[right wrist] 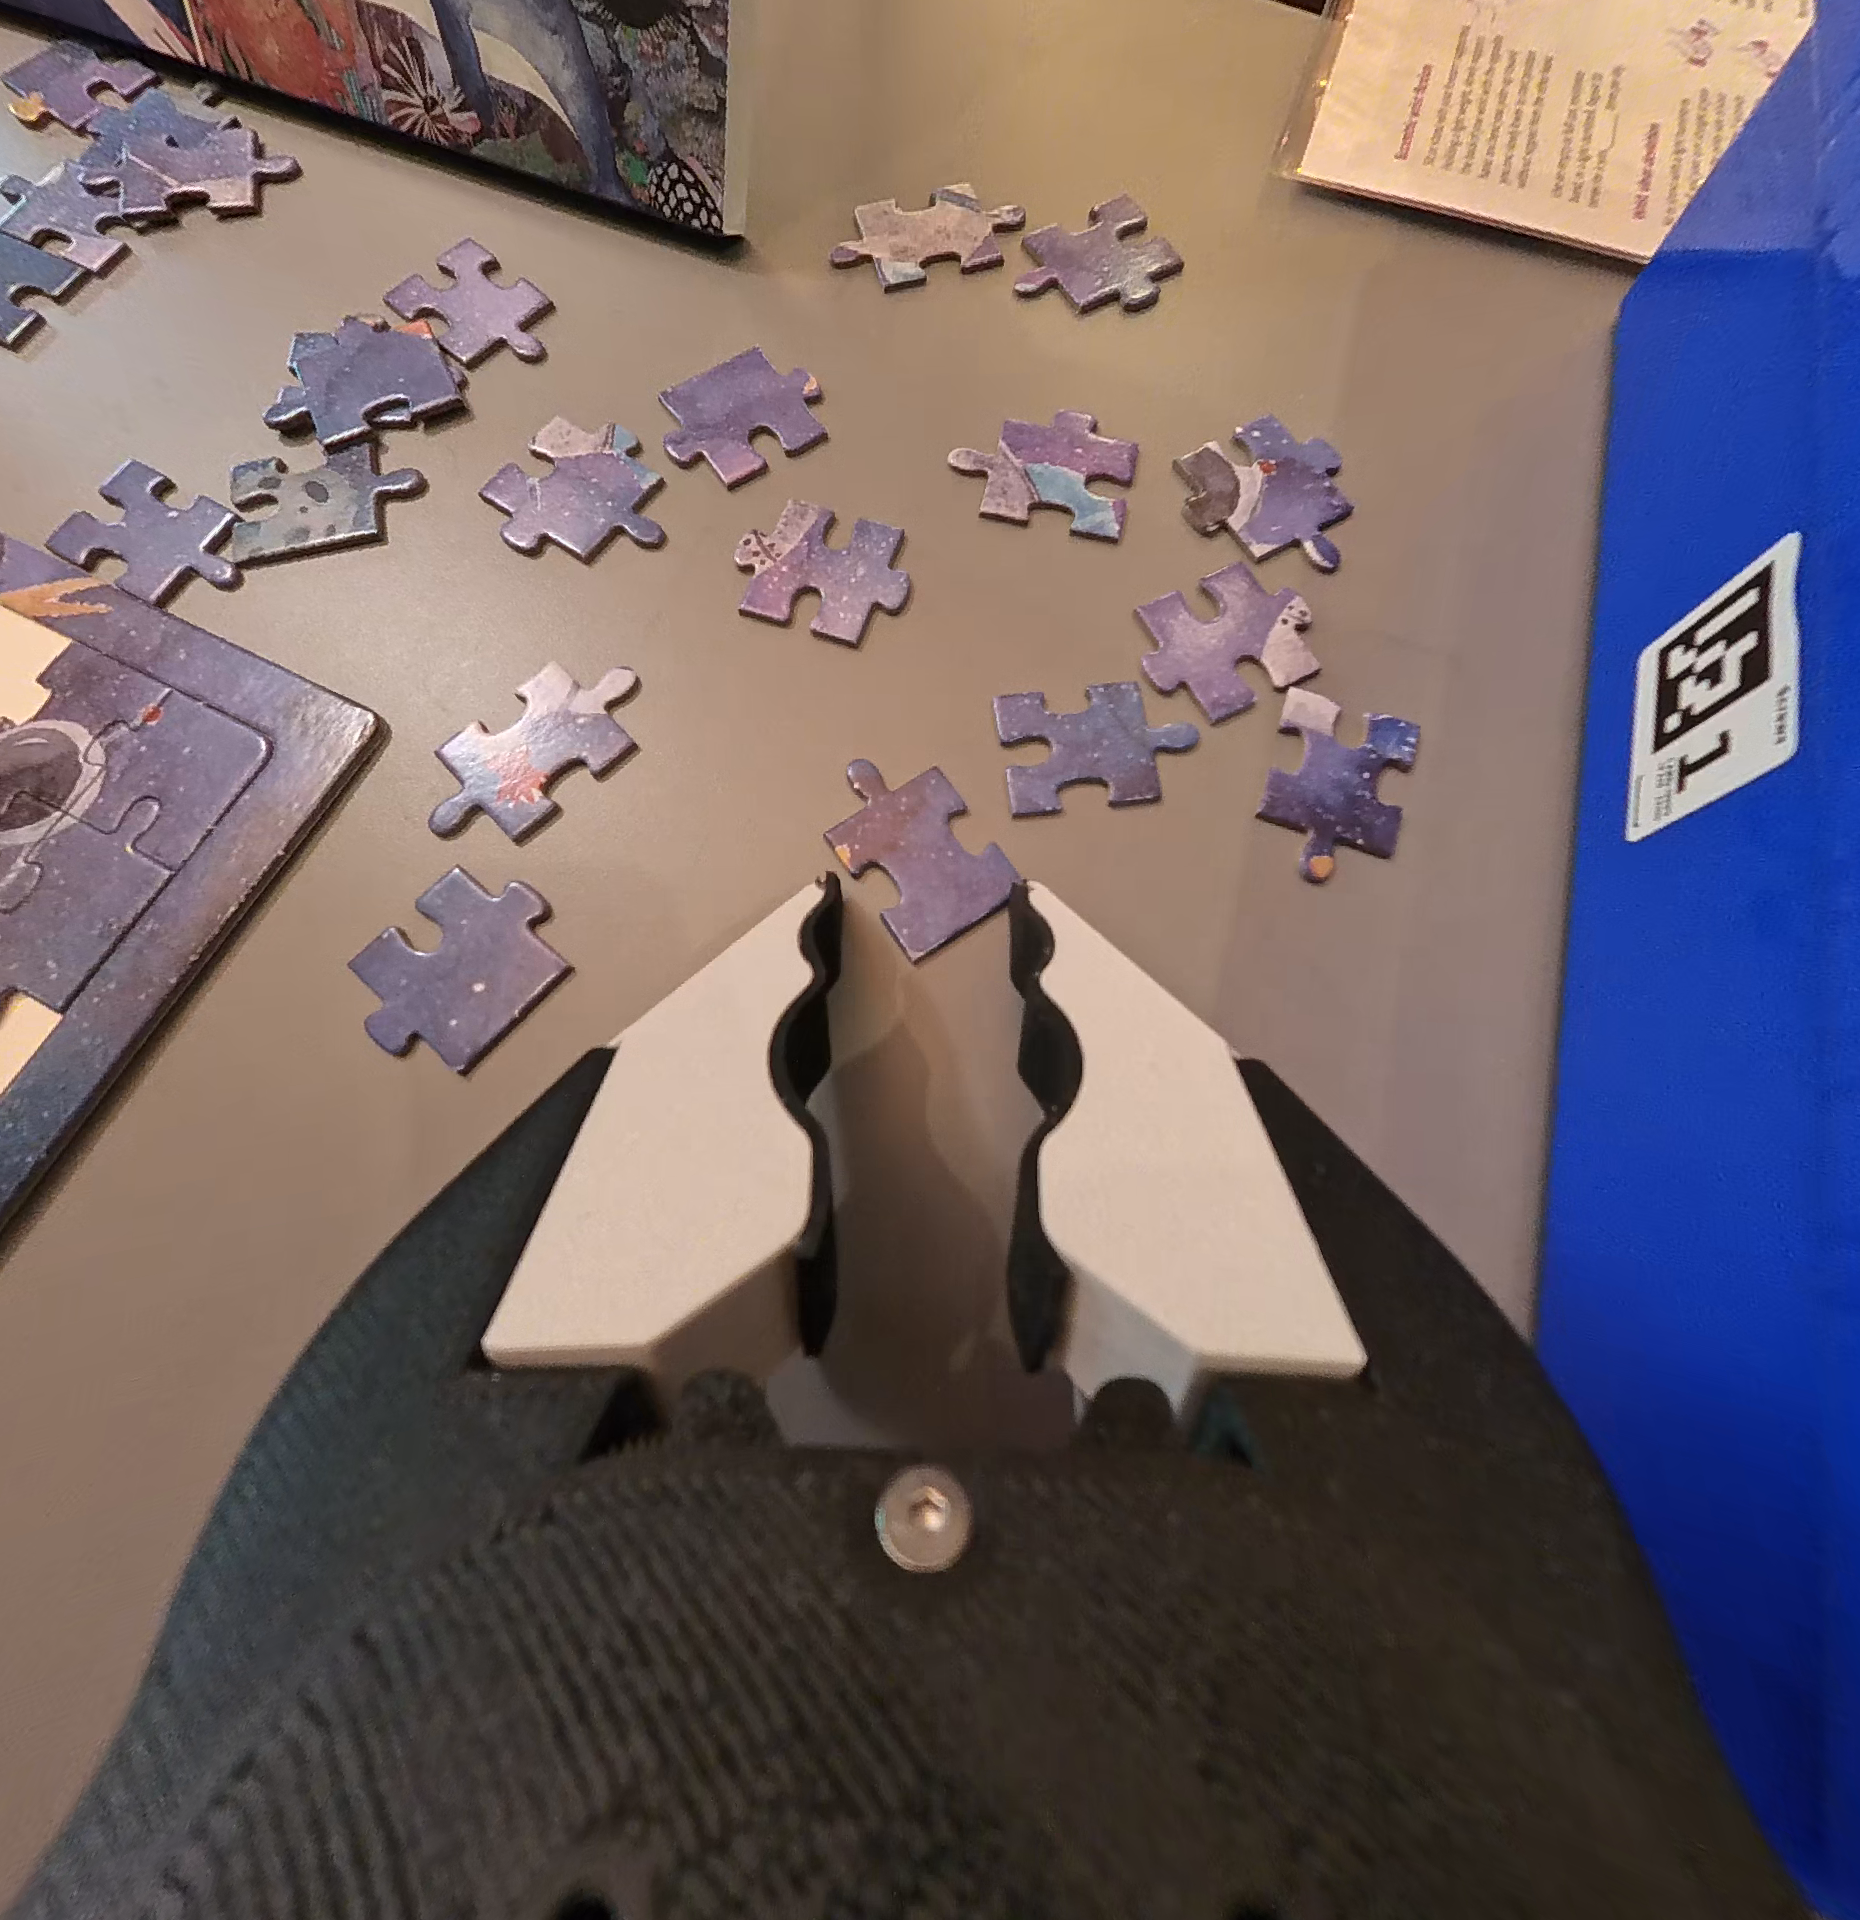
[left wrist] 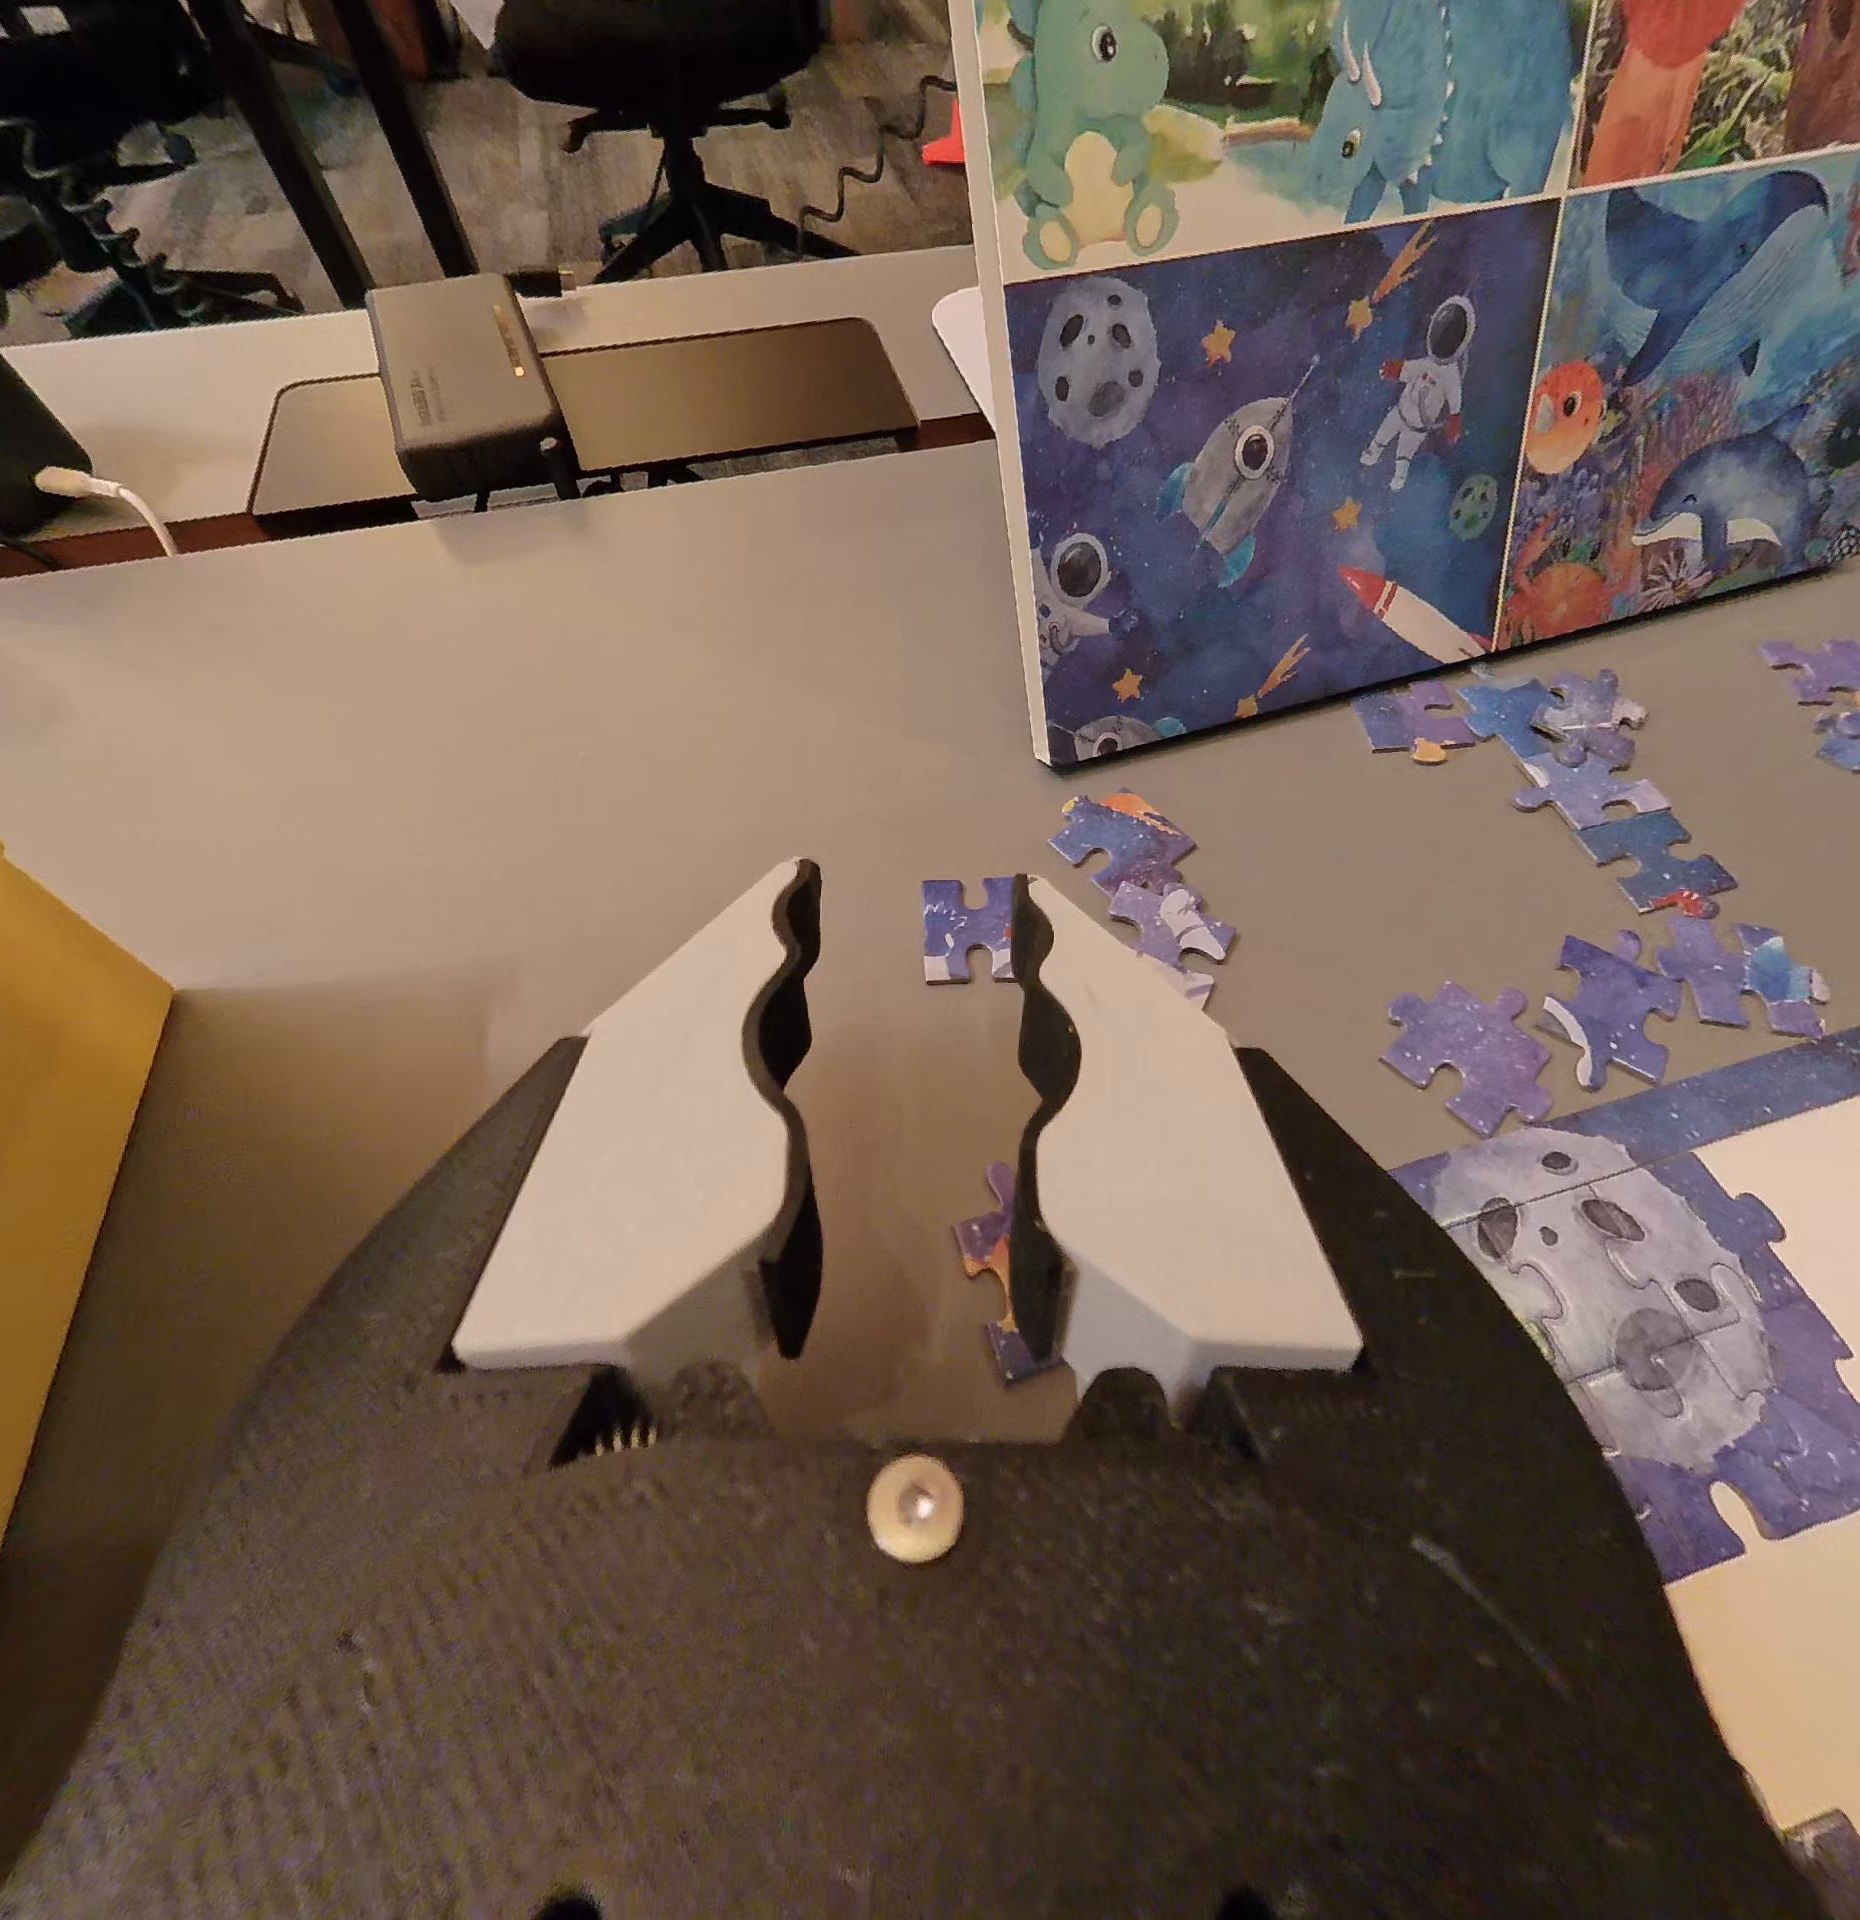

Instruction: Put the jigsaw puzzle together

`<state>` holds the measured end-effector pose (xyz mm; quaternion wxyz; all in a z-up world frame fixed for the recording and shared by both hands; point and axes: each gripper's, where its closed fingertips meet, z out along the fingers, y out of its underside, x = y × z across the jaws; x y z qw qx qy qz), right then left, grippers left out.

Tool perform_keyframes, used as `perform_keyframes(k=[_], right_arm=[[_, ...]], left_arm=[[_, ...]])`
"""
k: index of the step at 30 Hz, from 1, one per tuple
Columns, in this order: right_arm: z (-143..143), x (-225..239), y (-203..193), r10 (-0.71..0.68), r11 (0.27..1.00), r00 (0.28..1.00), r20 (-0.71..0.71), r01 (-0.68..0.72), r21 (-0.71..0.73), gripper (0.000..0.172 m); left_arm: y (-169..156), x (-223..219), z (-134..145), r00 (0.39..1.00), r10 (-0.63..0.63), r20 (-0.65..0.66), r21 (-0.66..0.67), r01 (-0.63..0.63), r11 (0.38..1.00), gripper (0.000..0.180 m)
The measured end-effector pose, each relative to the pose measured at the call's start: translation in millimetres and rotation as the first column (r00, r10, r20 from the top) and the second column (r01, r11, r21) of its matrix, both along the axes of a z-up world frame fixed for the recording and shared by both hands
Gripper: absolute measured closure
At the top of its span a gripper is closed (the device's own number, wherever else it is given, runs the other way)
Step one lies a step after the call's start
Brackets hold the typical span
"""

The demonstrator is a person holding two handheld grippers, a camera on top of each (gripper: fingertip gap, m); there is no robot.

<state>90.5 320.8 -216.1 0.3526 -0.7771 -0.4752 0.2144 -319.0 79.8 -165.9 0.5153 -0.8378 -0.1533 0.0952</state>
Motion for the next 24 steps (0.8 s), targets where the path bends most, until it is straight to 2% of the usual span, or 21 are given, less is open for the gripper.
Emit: perform_keyframes(k=[16, 20, 24], right_arm=[[0, 0, 0, 0.0, 1.0, 1.0, 0.0, 0.0, -0.001, 0.141], [0, 0, 0, 0.001, 1.0, 1.0, -0.001, -0.001, -0.002, 0.141], [0, 0, 0, 0.001, 1.0, 1.0, 0.0, -0.001, -0.002, 0.14]], left_arm=[[3, 4, -8, 0.999, -0.016, 0.028, -0.032, 0.017, 0.999, 0.14], [9, 9, -15, 0.998, -0.03, 0.061, -0.062, 0.034, 0.998, 0.138], [13, 5, -31, 0.993, -0.006, 0.12, -0.154, 0.025, 0.988, 0.138]])
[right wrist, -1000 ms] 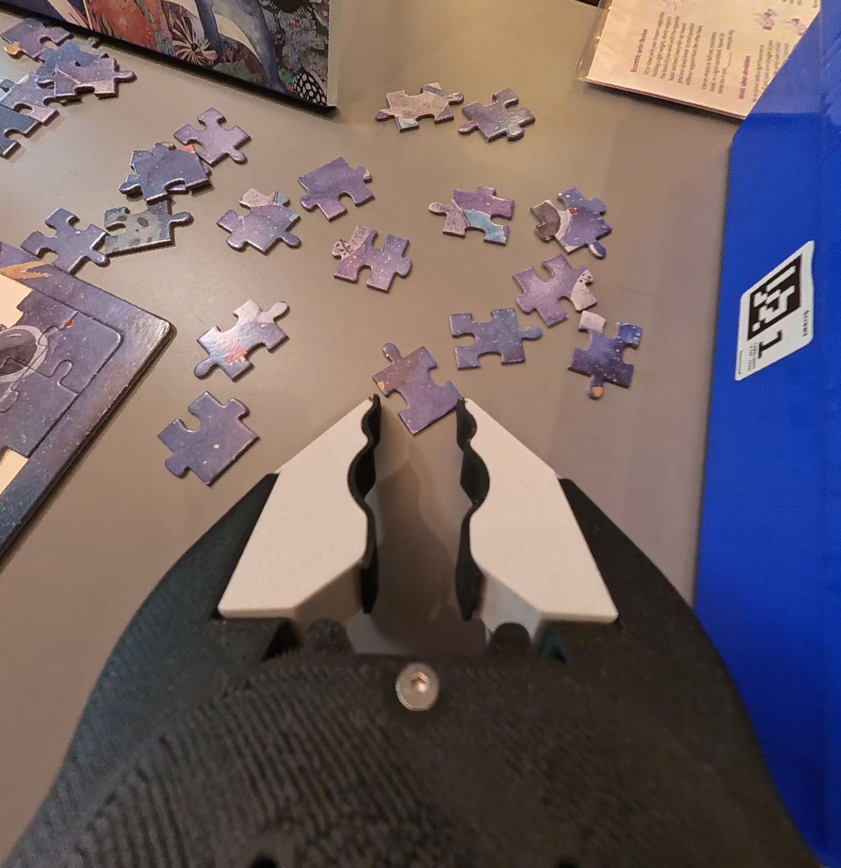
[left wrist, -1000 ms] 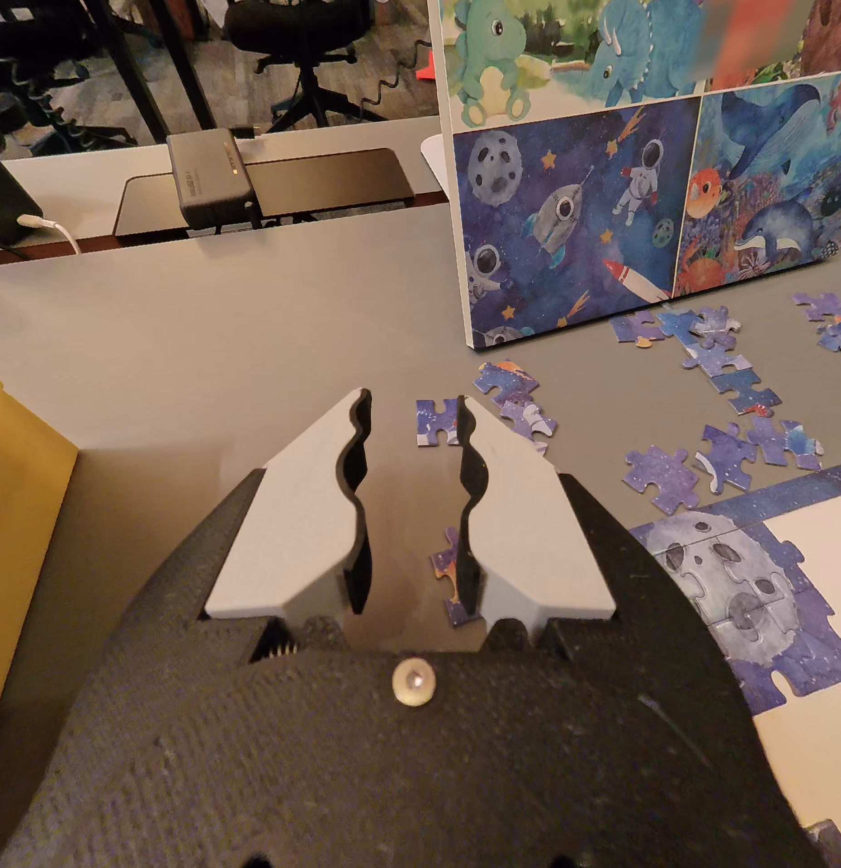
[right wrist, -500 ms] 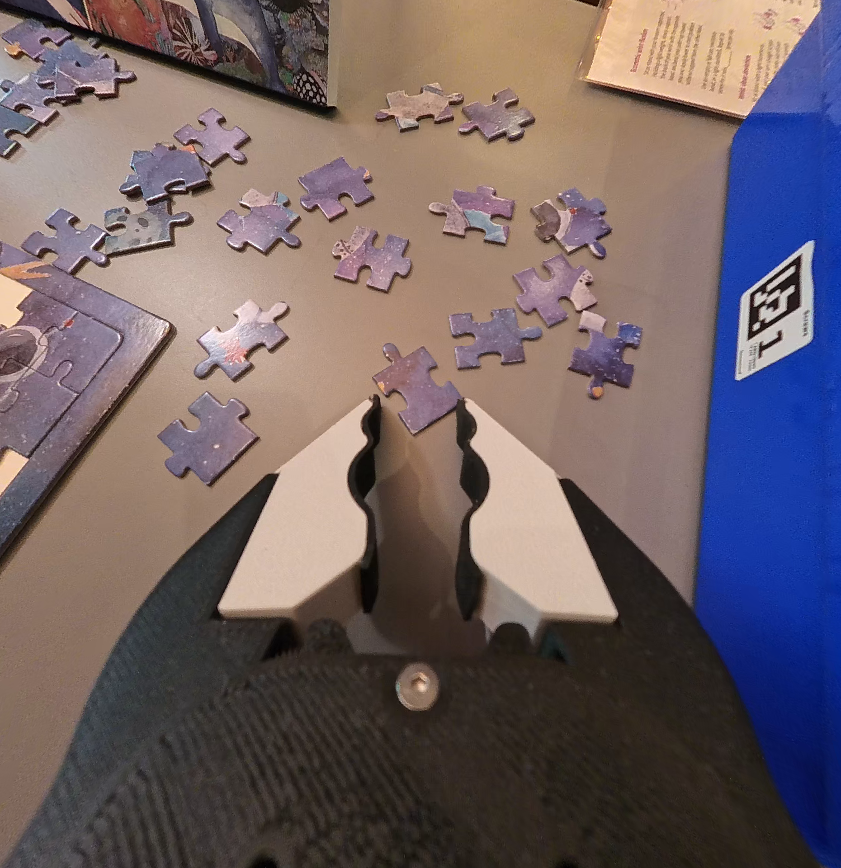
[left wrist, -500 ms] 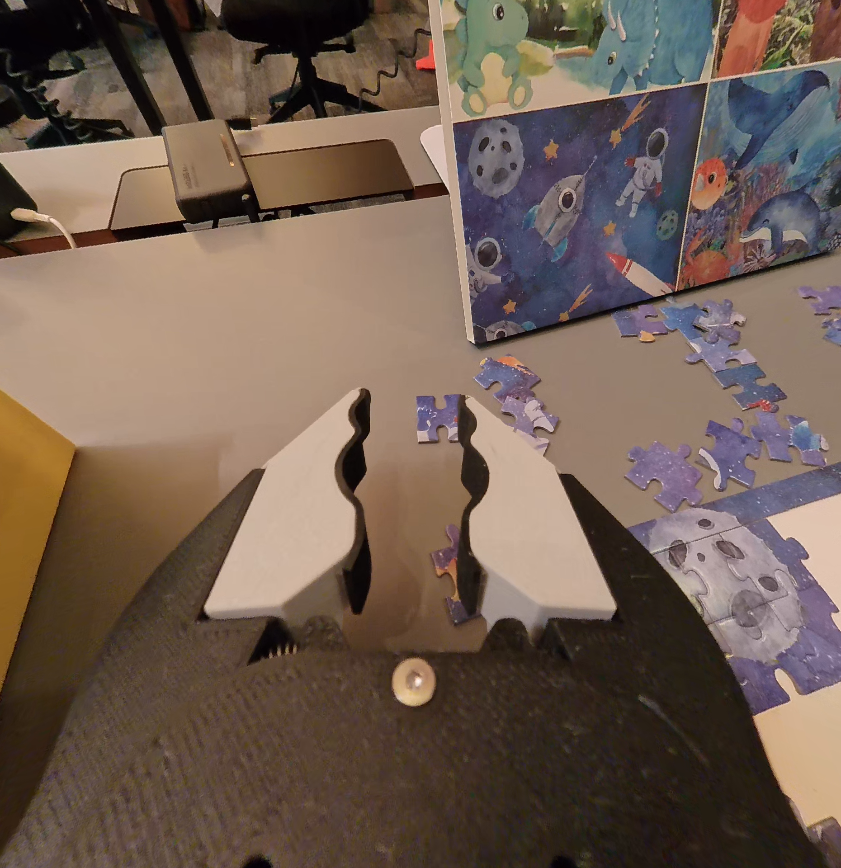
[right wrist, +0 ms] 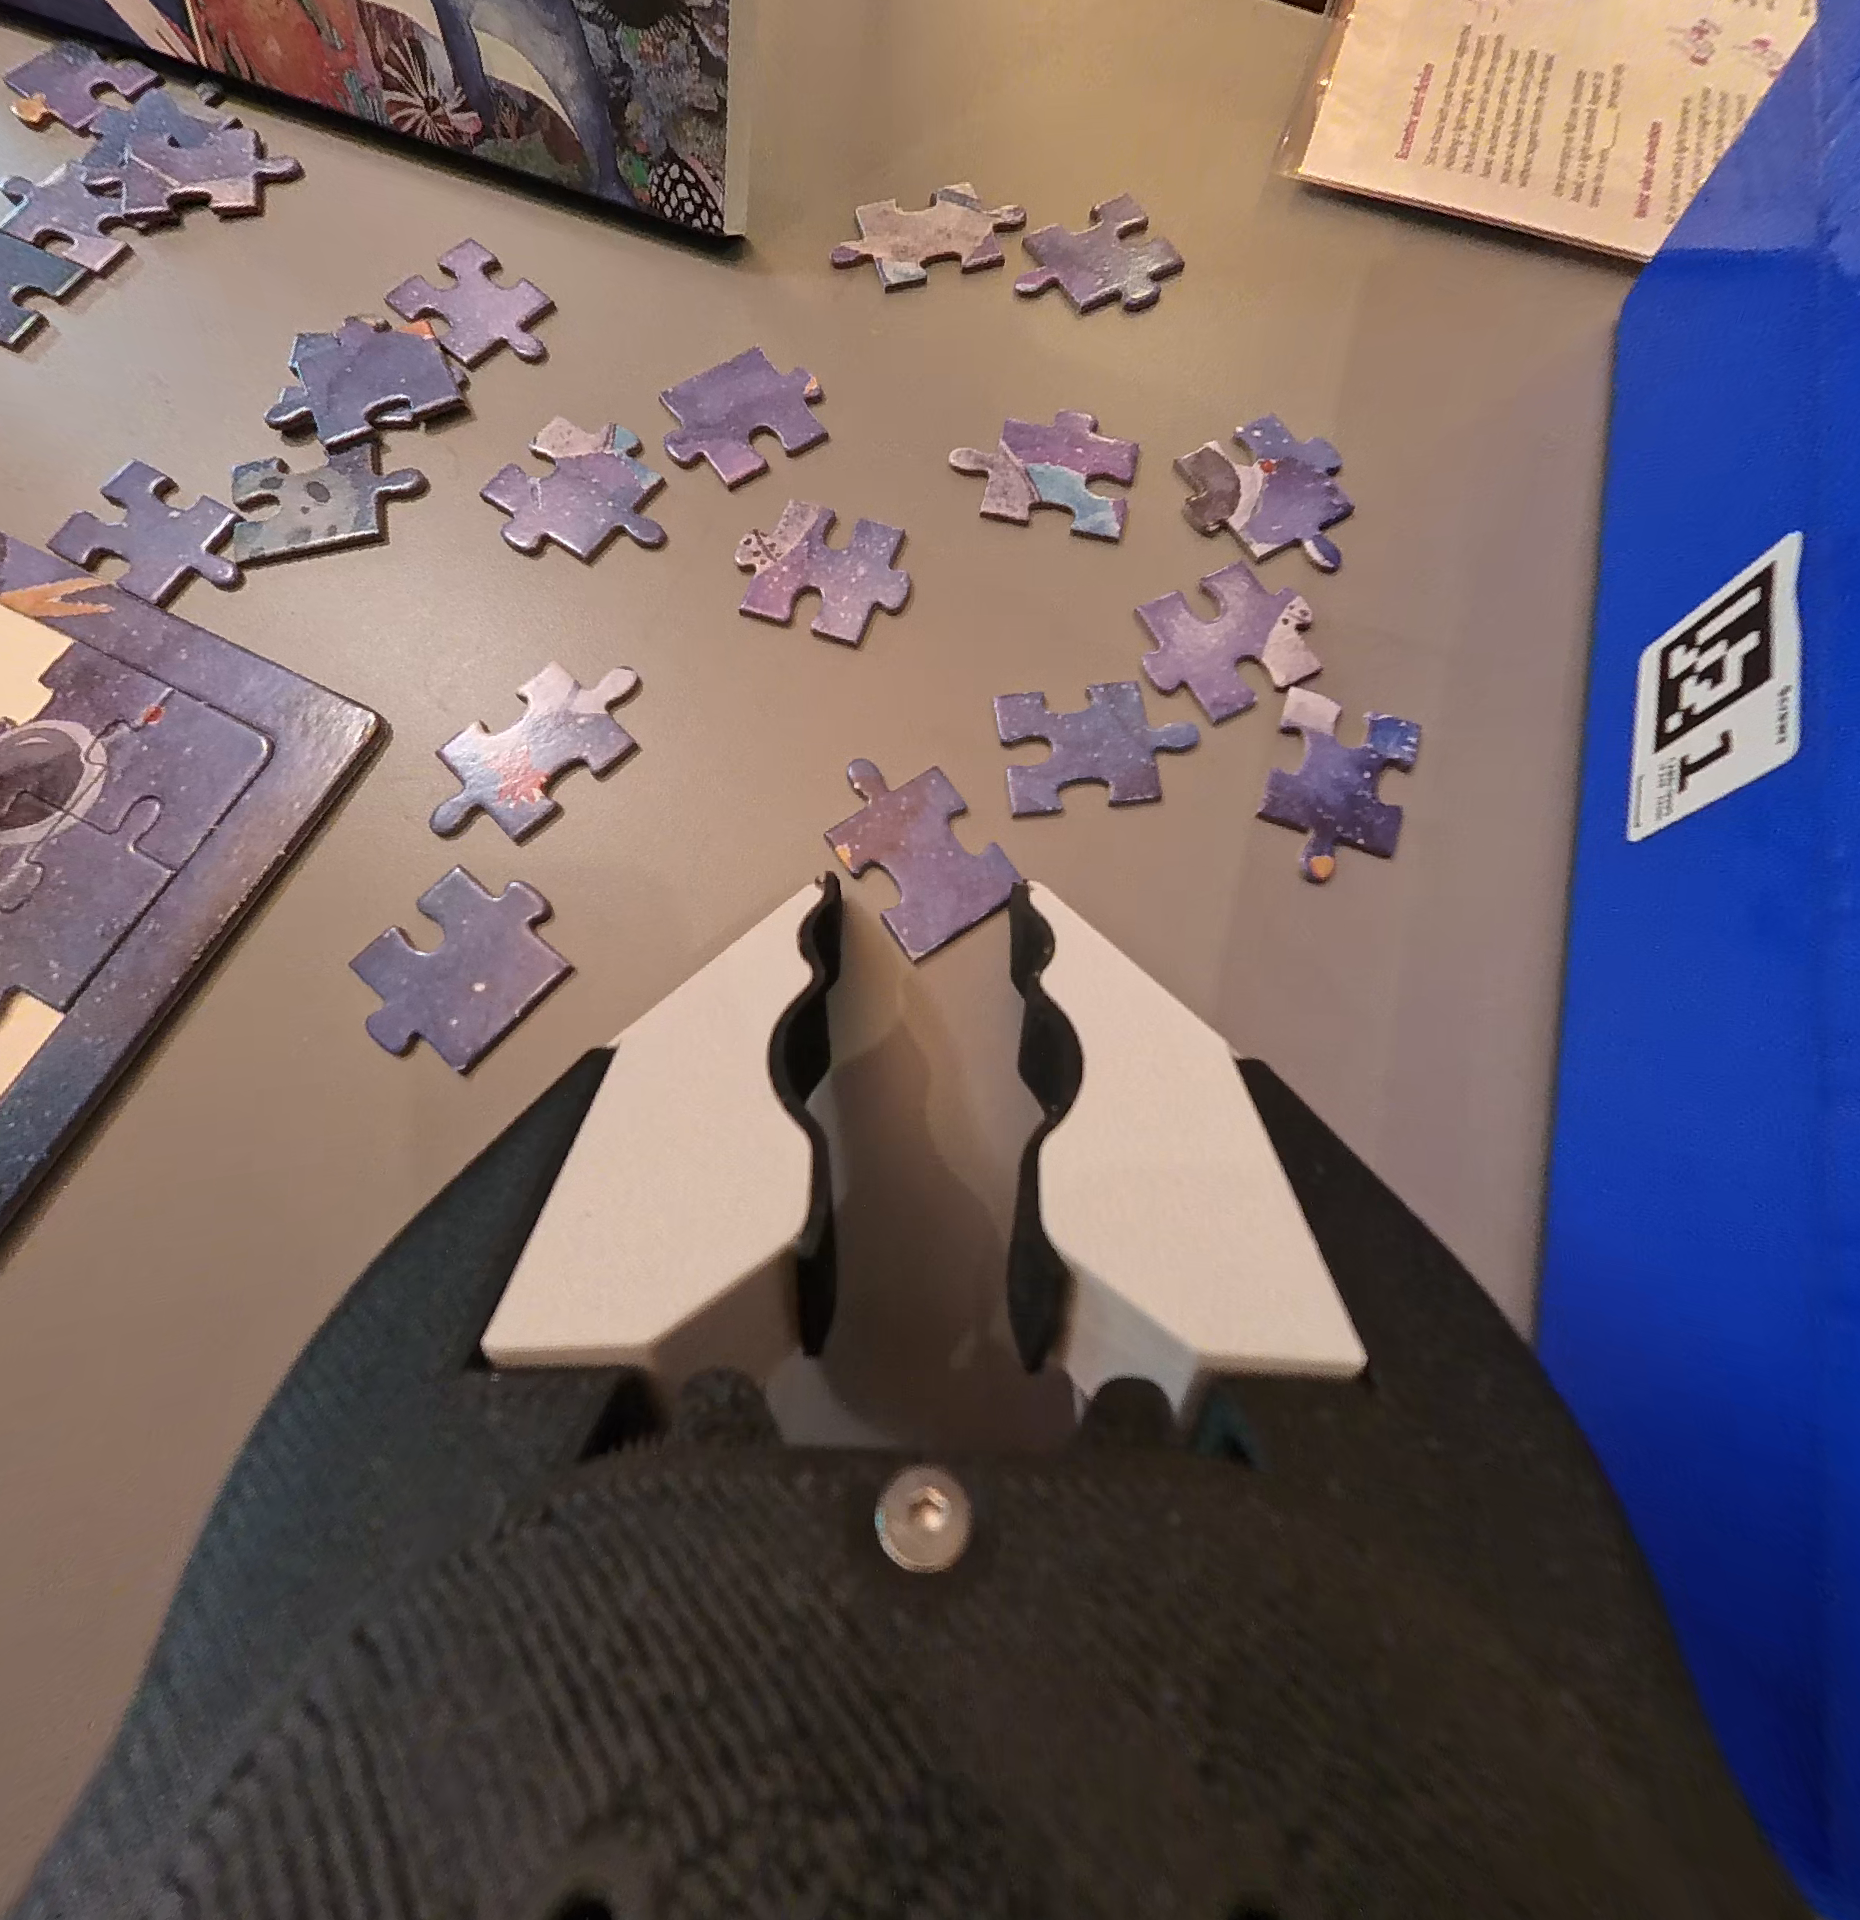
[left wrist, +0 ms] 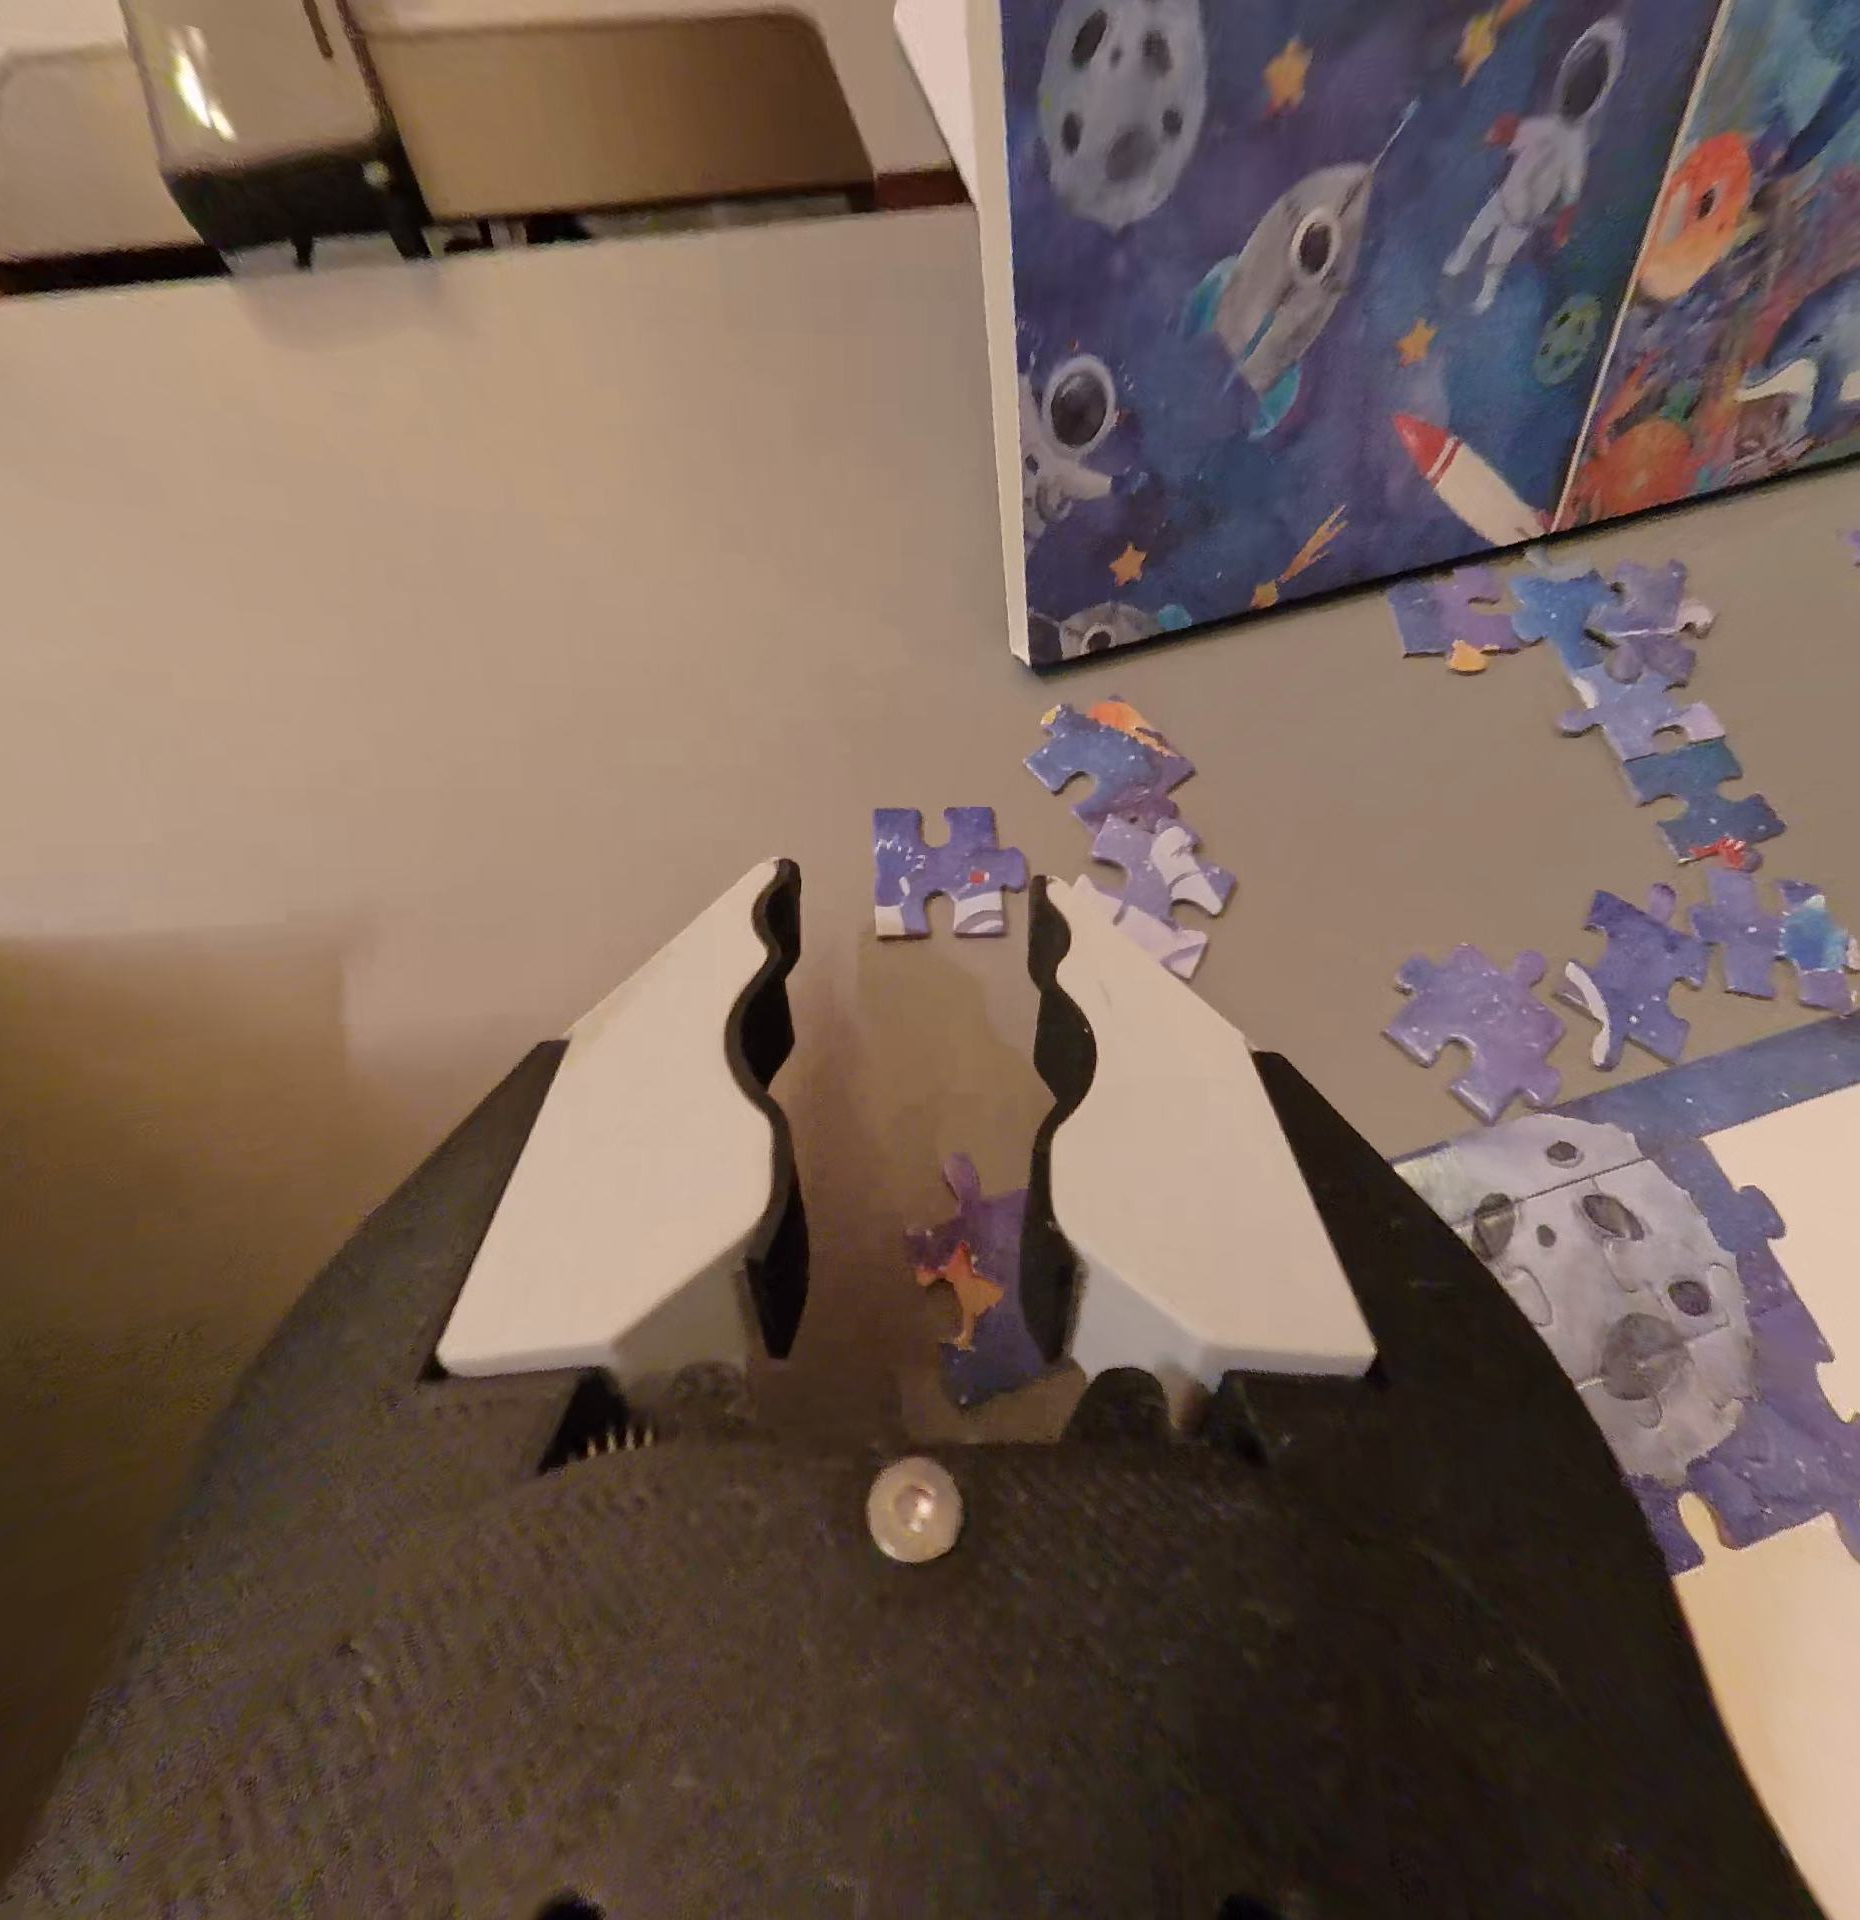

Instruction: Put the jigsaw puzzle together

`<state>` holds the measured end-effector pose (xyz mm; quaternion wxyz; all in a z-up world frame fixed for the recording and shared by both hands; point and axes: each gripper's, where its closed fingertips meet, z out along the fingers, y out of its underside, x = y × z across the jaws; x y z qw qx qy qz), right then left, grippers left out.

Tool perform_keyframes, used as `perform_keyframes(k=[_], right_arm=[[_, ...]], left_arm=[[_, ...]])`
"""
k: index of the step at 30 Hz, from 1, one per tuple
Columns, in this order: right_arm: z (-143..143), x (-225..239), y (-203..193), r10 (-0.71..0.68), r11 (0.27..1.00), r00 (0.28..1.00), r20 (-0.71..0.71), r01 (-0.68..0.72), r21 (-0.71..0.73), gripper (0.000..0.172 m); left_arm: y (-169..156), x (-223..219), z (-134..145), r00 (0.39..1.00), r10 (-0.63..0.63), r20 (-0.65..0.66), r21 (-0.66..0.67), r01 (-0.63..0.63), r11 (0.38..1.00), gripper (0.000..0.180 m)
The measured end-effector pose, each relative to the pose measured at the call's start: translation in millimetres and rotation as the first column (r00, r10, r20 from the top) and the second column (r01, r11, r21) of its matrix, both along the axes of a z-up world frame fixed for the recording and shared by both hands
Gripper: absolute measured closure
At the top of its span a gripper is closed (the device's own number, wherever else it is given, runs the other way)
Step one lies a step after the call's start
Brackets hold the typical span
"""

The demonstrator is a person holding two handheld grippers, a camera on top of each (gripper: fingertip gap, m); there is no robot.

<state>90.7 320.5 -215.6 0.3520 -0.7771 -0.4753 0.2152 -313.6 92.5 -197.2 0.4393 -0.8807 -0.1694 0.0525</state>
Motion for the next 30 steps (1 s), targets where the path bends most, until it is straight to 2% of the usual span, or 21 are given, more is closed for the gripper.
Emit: perform_keyframes(k=[8, 12, 17, 21, 26, 30], right_arm=[[0, 0, 0, 0.0, 1.0, 1.0, 0.0, 0.0, 0.0, 0.14], [0, 0, 0, 0.0, 1.0, 1.0, 0.0, 0.0, 0.0, 0.14], [0, 0, 0, 0.0, 1.0, 1.0, 0.0, 0.0, 0.0, 0.14], [0, 0, 0, 0.0, 1.0, 1.0, 0.0, 0.0, -0.001, 0.14], [0, 0, 0, -0.003, 1.0, 1.0, 0.001, 0.003, 0.001, 0.14], [3, 2, 4, -0.026, 0.999, 1.0, -0.005, 0.027, 0.04, 0.131]], left_arm=[[7, 3, -20, 0.999, -0.031, 0.03, -0.126, 0.035, 0.991, 0.137], [7, 3, -19, 0.998, -0.027, 0.053, -0.114, 0.033, 0.993, 0.14], [5, 5, -19, 0.997, -0.034, 0.07, -0.105, 0.041, 0.994, 0.154], [4, 6, -18, 0.996, -0.041, 0.082, -0.094, 0.049, 0.994, 0.155], [6, 17, 1, 0.992, -0.095, 0.086, 0.013, 0.095, 0.995, 0.155], [18, 52, 36, 0.962, -0.273, 0.024, 0.151, 0.267, 0.952, 0.155]])
